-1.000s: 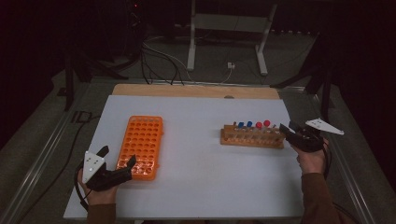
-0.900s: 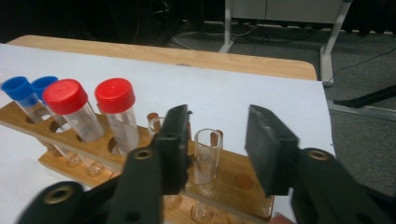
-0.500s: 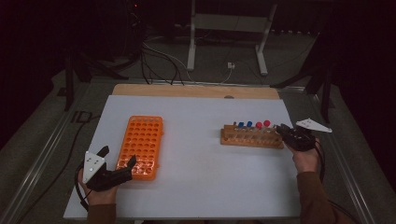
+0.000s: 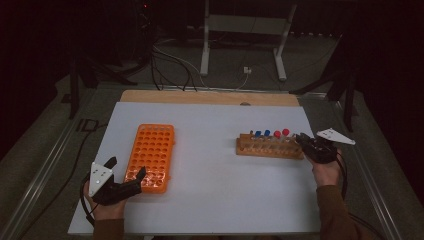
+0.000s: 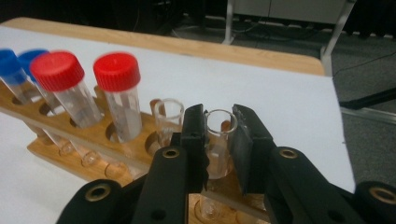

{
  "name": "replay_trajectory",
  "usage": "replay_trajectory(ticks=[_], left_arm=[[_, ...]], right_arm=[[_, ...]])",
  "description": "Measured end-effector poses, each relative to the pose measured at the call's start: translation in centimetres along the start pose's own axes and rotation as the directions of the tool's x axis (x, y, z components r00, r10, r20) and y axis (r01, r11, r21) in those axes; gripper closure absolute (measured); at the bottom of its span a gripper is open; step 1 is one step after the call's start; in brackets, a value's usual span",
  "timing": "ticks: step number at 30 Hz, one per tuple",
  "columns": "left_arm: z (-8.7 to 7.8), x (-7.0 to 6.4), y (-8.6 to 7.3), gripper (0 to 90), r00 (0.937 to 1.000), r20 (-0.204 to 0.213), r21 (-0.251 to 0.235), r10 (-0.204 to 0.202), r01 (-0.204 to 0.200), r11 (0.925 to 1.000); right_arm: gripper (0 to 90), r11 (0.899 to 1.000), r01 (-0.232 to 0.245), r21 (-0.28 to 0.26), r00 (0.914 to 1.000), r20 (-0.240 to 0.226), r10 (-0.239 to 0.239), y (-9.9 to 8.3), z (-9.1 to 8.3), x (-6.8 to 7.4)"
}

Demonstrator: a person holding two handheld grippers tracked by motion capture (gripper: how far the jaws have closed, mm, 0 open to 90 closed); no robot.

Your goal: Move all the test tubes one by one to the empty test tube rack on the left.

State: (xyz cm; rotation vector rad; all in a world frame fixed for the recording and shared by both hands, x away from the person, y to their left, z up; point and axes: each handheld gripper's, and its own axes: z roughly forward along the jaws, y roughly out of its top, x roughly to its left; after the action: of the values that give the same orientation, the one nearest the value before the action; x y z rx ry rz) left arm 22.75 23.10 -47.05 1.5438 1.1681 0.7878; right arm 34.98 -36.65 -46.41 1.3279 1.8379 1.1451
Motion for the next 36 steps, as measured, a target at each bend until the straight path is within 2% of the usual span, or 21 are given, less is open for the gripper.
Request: replay_trajectory(ticks=[7,17,23,31,36], left_arm=[[0.1,-0.1,0.0,0.7,1.0,0.0,0.001,0.0,0.0,1.0],[0.1,-0.1,0.0,0.7,1.0,0.004,0.01,0.006,-0.006,0.9999],[0.2,-0.2,0.0,0.7,0.9999,0.006,0.011,0.01,-0.01,0.9999],[0.3,-0.2,0.0,0.7,0.9999,0.008,0.013,0.012,-0.012,0.9998],[0.6,-0.9,0.2,0.6,0.9984,0.049,0.019,0.028,-0.029,0.9994]], right_arm=[[76.4,0.999,-0.008,-0.042,1.0,-0.005,0.008,0.9,-1.2,0.0],[76.4,0.996,0.001,-0.087,1.0,0.001,0.0,3.2,-2.6,0.0],[76.4,0.992,0.022,-0.127,0.9997,-0.005,-0.023,4.4,-3.9,0.6],[76.4,0.989,0.024,-0.147,0.9981,-0.052,-0.032,4.8,-5.5,1.8],[76.4,0.989,0.045,-0.138,0.9931,-0.101,-0.059,4.2,-5.7,3.5]])
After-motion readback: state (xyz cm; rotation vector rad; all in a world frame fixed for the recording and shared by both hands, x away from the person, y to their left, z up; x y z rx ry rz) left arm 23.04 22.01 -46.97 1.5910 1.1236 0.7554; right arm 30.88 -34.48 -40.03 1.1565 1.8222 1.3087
